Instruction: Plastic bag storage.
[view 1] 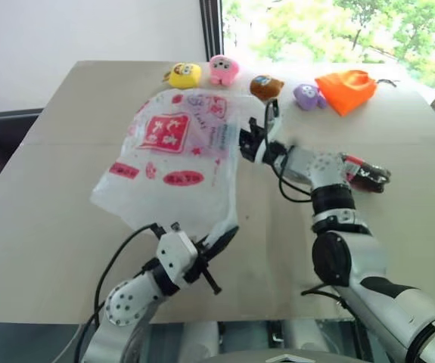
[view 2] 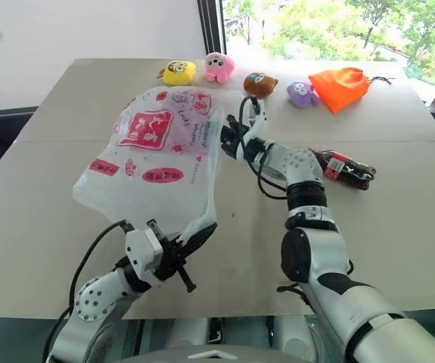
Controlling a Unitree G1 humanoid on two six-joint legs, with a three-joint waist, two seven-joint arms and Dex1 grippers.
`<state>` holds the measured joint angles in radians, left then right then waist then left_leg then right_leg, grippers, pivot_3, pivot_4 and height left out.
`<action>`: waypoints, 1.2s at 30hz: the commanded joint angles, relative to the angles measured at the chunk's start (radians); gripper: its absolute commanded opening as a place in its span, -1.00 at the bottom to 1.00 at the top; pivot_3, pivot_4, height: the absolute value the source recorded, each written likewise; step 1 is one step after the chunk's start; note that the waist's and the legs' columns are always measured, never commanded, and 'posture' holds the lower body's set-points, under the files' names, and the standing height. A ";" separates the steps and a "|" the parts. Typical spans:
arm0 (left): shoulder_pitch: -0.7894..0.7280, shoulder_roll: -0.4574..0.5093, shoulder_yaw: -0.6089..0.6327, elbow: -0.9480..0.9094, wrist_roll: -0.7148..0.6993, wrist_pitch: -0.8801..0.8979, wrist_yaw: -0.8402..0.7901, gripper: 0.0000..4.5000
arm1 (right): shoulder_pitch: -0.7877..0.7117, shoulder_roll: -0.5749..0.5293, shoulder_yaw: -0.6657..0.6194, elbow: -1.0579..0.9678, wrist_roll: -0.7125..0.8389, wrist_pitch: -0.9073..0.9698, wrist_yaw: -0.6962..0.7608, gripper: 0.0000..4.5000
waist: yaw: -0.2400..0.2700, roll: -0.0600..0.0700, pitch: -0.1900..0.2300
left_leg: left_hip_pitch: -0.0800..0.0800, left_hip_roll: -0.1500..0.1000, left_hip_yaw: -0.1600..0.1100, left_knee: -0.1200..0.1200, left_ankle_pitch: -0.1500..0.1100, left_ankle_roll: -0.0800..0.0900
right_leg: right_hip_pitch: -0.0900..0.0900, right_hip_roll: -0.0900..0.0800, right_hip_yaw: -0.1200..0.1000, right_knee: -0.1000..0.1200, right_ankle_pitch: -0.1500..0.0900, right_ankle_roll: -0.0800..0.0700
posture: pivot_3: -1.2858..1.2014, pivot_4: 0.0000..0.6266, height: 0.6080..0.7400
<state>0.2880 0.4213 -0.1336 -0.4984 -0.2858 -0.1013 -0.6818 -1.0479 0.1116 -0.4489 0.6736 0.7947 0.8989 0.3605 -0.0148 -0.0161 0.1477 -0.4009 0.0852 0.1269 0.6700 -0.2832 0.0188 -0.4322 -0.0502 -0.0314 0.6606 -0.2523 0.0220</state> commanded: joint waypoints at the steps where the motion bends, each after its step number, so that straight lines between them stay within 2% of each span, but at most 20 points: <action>1: -0.019 0.004 -0.003 -0.006 0.005 -0.028 -0.011 -1.00 | 0.035 0.028 -0.056 -0.146 0.064 -0.077 -0.067 -0.46 | 0.001 0.000 0.000 | 0.000 0.000 0.000 0.000 0.000 0.000 | 0.000 0.000 0.000 0.000 0.000 0.000 | 0.03 -0.52 1.00; 7: -0.081 -0.001 0.010 0.018 -0.002 -0.031 -0.014 -1.00 | 0.160 0.021 -0.114 -0.436 0.197 -0.090 -0.180 0.88 | 0.000 0.000 0.000 | 0.000 0.000 0.000 0.000 0.000 0.000 | 0.000 0.000 0.000 0.000 0.000 0.000 | 0.03 -0.52 1.00; 8: -0.090 -0.001 0.011 0.024 -0.003 -0.032 -0.016 -1.00 | 0.192 0.014 -0.111 -0.490 0.215 -0.078 -0.193 0.95 | -0.001 0.001 0.000 | 0.000 0.000 0.000 0.000 0.000 0.000 | 0.000 0.000 0.000 0.000 0.000 0.000 | 0.03 -0.52 1.00; 12: -0.106 -0.005 0.015 0.044 -0.011 -0.044 -0.024 -1.00 | 0.314 -0.046 -0.063 -0.659 0.231 -0.039 -0.210 0.95 | -0.007 0.001 -0.001 | 0.001 0.001 0.001 -0.001 0.000 0.000 | 0.000 0.001 0.002 0.001 0.000 0.000 | 0.03 -0.52 1.00; 15: -0.111 -0.020 0.043 0.046 -0.027 -0.046 -0.002 -1.00 | 0.446 -0.269 0.119 -0.789 0.007 -0.132 -0.030 0.95 | 0.000 0.001 -0.001 | 0.001 0.000 0.001 0.000 0.000 0.000 | 0.000 0.000 0.002 0.001 0.000 0.000 | 0.03 -0.52 1.00; 18: -0.100 -0.062 0.081 0.021 -0.050 -0.036 0.061 -1.00 | 0.540 -0.534 0.258 -0.789 -0.214 -0.316 0.163 0.95 | 0.003 0.001 -0.001 | 0.001 -0.002 0.001 0.000 0.000 0.001 | 0.001 -0.002 0.002 -0.001 0.000 0.001 | 0.03 -0.52 1.00; 21: -0.073 -0.122 0.105 -0.027 -0.074 -0.016 0.138 -1.00 | 0.611 -0.784 0.325 -0.709 -0.382 -0.503 0.357 0.95 | 0.001 0.001 0.000 | 0.002 -0.003 0.001 0.001 0.000 0.001 | 0.001 -0.002 0.004 -0.001 0.000 0.001 | 0.03 -0.52 1.00; 24: -0.048 -0.175 0.124 -0.056 -0.067 -0.010 0.212 -1.00 | 0.649 -0.932 0.326 -0.631 -0.405 -0.553 0.515 0.95 | -0.001 0.001 0.000 | 0.004 -0.002 0.001 0.000 0.000 0.001 | 0.002 0.001 0.004 0.000 0.000 0.001 | 0.03 -0.52 1.00; 29: -0.026 -0.216 0.136 -0.075 -0.042 -0.005 0.281 -1.00 | 0.621 -1.016 0.386 -0.475 -0.509 -0.657 0.633 0.95 | -0.003 0.001 0.000 | 0.007 0.000 0.001 0.001 -0.002 0.004 | 0.003 0.003 0.006 0.001 0.000 0.001 | 0.03 -0.52 1.00; 36: 0.046 -0.233 0.128 -0.094 0.004 -0.041 0.312 -1.00 | 0.429 -0.977 0.515 -0.116 -0.691 -0.833 0.668 0.95 | 0.001 0.000 0.000 | 0.008 -0.001 0.004 0.004 -0.002 0.005 | 0.005 0.003 0.009 0.001 0.000 0.001 | 0.03 -0.52 1.00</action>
<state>0.3179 0.1899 -0.0096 -0.5405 -0.3008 -0.1072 -0.3813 -0.5767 -0.8780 0.0441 0.4924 0.1448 0.1149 1.0212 -0.0139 -0.0156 0.1475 -0.3929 0.0840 0.1310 0.6738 -0.2855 0.0233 -0.4277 -0.0475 -0.0222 0.6612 -0.2523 0.0226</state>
